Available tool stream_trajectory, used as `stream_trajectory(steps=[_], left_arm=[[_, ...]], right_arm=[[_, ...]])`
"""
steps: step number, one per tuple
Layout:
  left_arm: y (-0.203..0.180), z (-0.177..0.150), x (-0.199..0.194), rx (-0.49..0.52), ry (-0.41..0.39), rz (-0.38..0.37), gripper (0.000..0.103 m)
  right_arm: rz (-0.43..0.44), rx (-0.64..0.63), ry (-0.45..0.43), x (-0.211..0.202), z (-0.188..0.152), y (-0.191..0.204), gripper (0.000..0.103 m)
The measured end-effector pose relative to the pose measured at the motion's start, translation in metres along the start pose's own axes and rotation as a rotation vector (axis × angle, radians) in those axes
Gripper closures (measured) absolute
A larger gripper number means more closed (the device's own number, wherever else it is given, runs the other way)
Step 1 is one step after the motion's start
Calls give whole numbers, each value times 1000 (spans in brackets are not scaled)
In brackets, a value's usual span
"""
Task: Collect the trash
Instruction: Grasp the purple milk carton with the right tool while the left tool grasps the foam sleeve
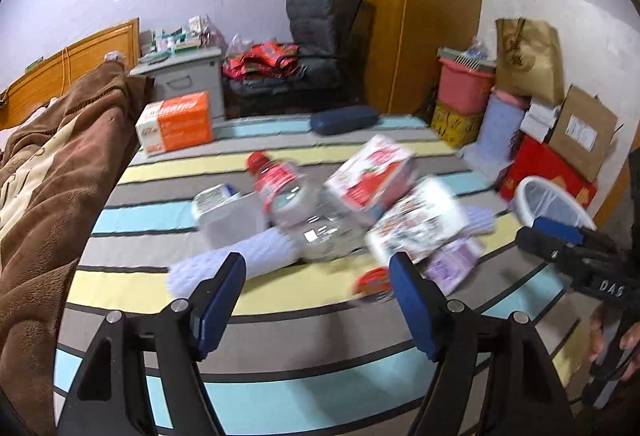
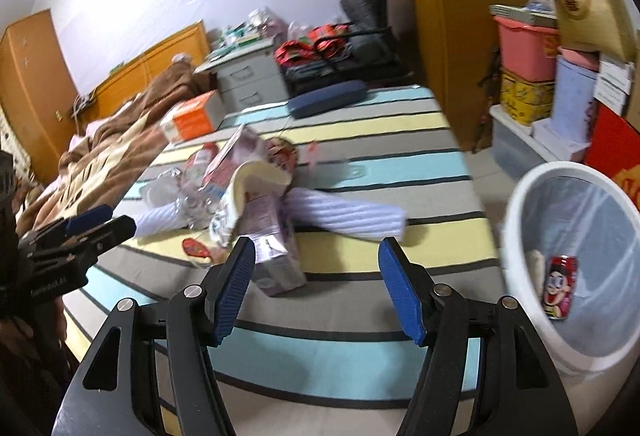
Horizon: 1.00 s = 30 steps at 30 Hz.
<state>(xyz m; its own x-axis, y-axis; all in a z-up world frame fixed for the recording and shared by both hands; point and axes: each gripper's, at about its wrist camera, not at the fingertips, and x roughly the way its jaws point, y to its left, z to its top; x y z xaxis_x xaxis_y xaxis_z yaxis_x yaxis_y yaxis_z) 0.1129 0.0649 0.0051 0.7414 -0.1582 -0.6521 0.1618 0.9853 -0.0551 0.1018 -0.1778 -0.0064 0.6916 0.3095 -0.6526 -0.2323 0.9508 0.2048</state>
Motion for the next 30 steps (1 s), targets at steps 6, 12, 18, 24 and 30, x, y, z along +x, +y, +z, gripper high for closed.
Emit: stream_trajectory(steps=[6, 12, 18, 24, 30], left_arm=[[34, -8, 8, -17, 24, 45, 27], [52, -5, 23, 14, 55, 51, 26], [59, 4, 49, 66, 110, 23, 26], [62, 6, 68, 112, 162, -1, 26], [62, 3, 77, 101, 203, -53, 26]], right_arm=[[20, -50, 45, 16, 0, 21, 37], [7, -90, 79, 28, 3, 33, 37], [-24, -104, 113, 41, 6, 36, 37], [-32, -107, 152, 51, 7, 35, 37], [-19, -96, 161, 51, 5, 31, 37]])
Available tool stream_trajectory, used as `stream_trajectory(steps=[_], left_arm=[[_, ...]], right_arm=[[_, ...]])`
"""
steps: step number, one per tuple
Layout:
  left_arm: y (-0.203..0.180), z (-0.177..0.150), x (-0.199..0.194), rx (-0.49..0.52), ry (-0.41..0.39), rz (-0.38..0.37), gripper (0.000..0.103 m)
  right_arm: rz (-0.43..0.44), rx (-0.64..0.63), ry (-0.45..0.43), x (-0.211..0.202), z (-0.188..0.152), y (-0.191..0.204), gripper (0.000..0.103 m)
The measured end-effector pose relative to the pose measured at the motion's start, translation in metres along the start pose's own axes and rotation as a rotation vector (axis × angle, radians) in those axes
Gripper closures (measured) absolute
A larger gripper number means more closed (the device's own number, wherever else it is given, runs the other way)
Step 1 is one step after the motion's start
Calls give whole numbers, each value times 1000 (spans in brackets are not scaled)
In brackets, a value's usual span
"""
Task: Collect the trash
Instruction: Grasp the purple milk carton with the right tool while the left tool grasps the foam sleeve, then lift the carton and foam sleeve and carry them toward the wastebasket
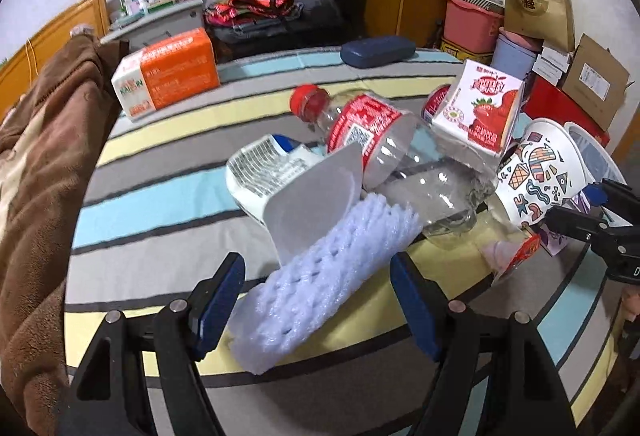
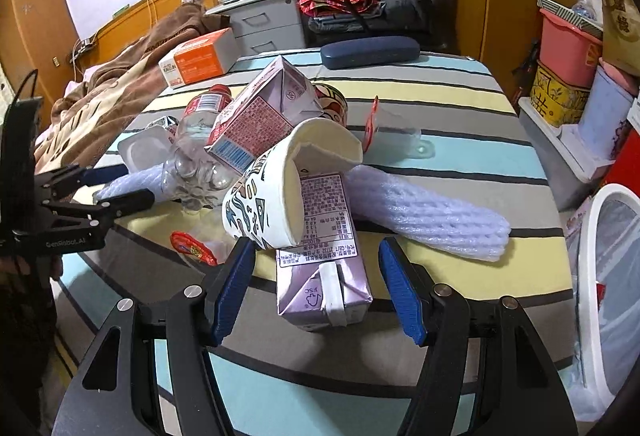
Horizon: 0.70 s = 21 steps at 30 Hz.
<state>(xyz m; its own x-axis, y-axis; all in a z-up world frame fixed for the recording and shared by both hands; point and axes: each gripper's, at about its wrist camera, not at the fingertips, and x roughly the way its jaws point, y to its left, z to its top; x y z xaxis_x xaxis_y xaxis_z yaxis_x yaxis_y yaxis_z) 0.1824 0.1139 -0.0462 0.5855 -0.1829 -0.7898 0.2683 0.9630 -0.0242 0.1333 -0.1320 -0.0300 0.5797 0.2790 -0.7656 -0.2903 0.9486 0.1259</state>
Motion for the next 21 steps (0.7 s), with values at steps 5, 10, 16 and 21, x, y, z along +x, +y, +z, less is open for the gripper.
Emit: stream_trajectory(steps=[5, 10, 16, 21], left_arm=[[-5, 0, -1, -2, -2, -34, 40], [-13, -3, -1, 8, 10, -39, 61], [-23, -7, -6, -21, 3, -61, 68], [-30, -15, -13, -62, -9, -82, 68]], right_arm=[[19, 1, -7, -1, -1, -1, 47], [15, -4, -9, -2, -4, -3, 61], [17, 11, -14, -5, -6, -8, 63], [-10, 1, -25, -10, -9, -8, 63]])
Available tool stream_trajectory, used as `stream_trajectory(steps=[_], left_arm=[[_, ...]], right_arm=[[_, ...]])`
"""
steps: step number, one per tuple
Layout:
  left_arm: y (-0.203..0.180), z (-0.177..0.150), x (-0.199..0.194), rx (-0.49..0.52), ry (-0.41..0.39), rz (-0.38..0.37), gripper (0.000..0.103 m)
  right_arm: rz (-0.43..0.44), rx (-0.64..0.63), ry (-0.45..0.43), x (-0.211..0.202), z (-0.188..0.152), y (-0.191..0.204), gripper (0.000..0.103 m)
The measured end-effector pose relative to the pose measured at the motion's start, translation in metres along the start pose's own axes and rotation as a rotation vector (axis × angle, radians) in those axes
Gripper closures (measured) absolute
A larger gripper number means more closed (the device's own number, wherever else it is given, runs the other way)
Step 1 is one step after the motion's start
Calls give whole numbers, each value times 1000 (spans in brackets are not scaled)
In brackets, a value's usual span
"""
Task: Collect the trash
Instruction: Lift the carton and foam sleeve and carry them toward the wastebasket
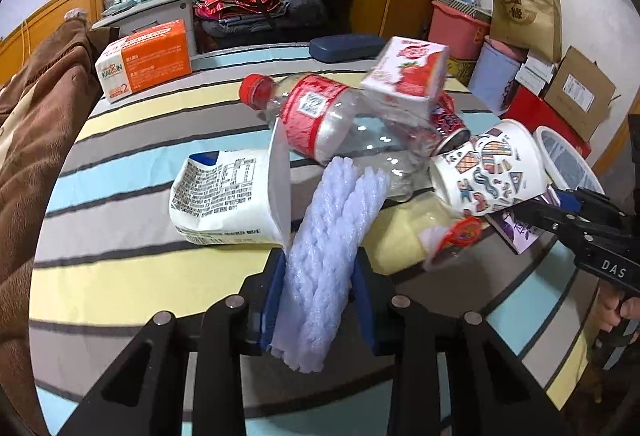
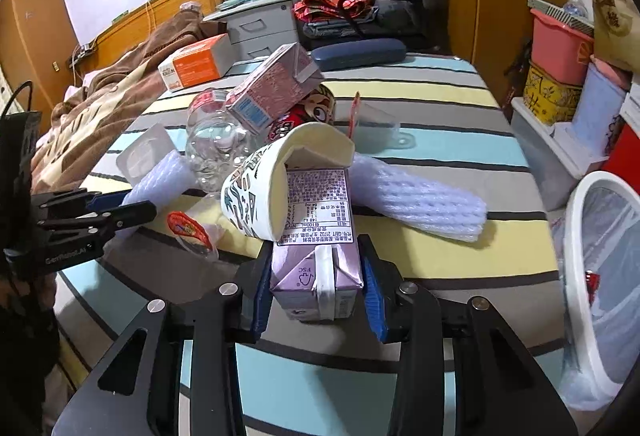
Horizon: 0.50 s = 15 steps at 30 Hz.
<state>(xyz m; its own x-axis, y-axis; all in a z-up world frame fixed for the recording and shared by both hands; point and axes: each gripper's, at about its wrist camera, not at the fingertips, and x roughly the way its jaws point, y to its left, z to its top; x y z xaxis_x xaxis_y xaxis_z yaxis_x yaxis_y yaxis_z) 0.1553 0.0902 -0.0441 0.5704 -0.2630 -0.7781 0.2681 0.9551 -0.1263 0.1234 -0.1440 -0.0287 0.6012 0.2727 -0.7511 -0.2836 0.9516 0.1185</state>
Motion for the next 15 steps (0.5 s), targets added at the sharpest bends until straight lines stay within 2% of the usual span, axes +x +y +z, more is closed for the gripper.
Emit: stream_trajectory(steps=[10, 15], left_arm=[[-16, -18, -11, -39, 0, -15, 68], [-23, -26, -14, -58, 13, -56, 68]], right_arm=[[-44, 23, -5, -12, -9, -11, 63], [-58, 46, -6, -20, -15, -18, 63]])
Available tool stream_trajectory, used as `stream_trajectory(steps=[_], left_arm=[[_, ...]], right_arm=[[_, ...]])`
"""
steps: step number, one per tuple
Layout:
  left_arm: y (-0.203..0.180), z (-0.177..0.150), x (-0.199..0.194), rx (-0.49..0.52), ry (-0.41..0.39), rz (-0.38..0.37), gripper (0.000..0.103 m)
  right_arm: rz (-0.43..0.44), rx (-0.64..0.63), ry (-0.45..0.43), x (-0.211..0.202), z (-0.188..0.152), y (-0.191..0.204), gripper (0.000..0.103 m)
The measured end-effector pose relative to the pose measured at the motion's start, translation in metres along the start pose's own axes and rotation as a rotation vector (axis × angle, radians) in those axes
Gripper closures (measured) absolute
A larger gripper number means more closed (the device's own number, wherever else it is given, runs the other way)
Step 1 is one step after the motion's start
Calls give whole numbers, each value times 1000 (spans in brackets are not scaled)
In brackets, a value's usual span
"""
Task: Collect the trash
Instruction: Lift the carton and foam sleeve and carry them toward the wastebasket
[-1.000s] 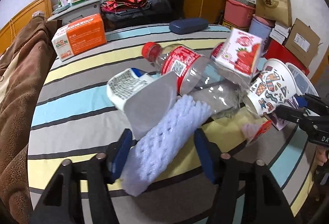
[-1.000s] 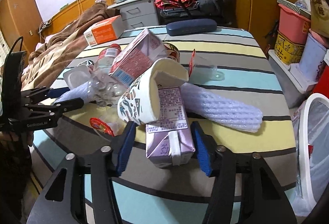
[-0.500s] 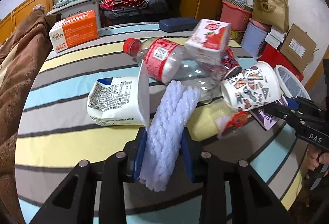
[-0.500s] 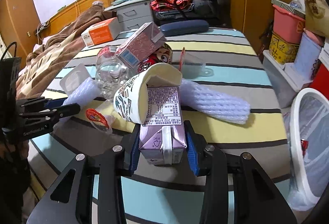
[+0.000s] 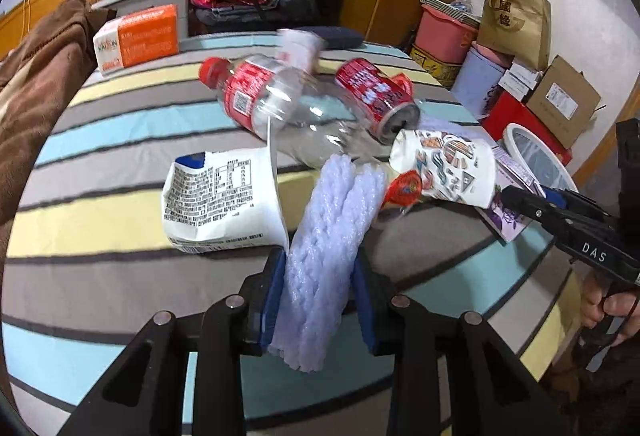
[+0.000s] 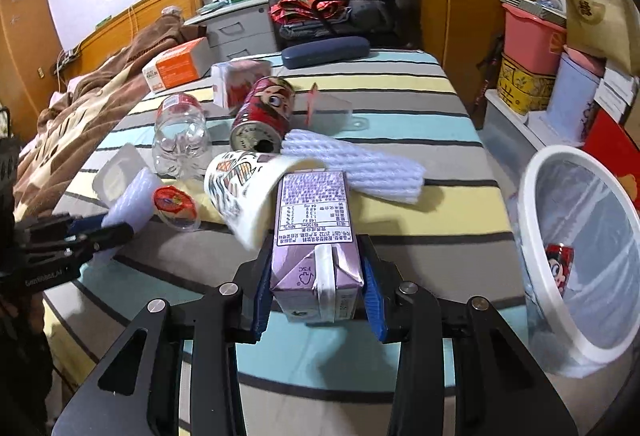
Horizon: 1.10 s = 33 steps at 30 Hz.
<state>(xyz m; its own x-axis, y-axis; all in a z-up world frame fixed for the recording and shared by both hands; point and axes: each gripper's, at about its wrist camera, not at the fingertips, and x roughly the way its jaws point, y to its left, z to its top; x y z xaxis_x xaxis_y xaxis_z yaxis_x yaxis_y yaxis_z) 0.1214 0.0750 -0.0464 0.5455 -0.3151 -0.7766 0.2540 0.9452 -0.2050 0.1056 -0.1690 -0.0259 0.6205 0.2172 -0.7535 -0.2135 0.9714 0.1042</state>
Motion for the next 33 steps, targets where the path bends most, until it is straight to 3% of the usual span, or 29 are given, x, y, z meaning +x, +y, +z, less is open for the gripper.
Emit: stream_trajectory(steps=[7, 10, 11, 15, 18, 21, 26, 33], left_arm=[[-8, -8, -2, 2, -4, 27, 58], [-12, -14, -3, 0, 5, 26, 42], [-13, -16, -3, -2, -1, 28, 41], [-15, -17, -2, -4, -7, 67, 43], [-21, -20, -4, -1, -9, 64, 63], [-23, -23, -5, -16, -13, 76, 66], [-29, -26, -7, -45, -13, 17, 67], [-50, -24, -13, -36, -36, -1, 68]], right_arm=[[-2, 17, -7, -5, -6, -5, 63], [-9, 28, -6, -7, -9, -7, 63], [-9, 30, -9, -8, -10, -7, 63], [-8, 42, -11, -10, -15, -10, 63], [-13, 44, -17, -13, -18, -12, 63], [-9, 54, -25, -16, -20, -15, 64], [22, 86, -28, -17, -24, -22, 64], [35, 107, -57, -23, -27, -25, 64]])
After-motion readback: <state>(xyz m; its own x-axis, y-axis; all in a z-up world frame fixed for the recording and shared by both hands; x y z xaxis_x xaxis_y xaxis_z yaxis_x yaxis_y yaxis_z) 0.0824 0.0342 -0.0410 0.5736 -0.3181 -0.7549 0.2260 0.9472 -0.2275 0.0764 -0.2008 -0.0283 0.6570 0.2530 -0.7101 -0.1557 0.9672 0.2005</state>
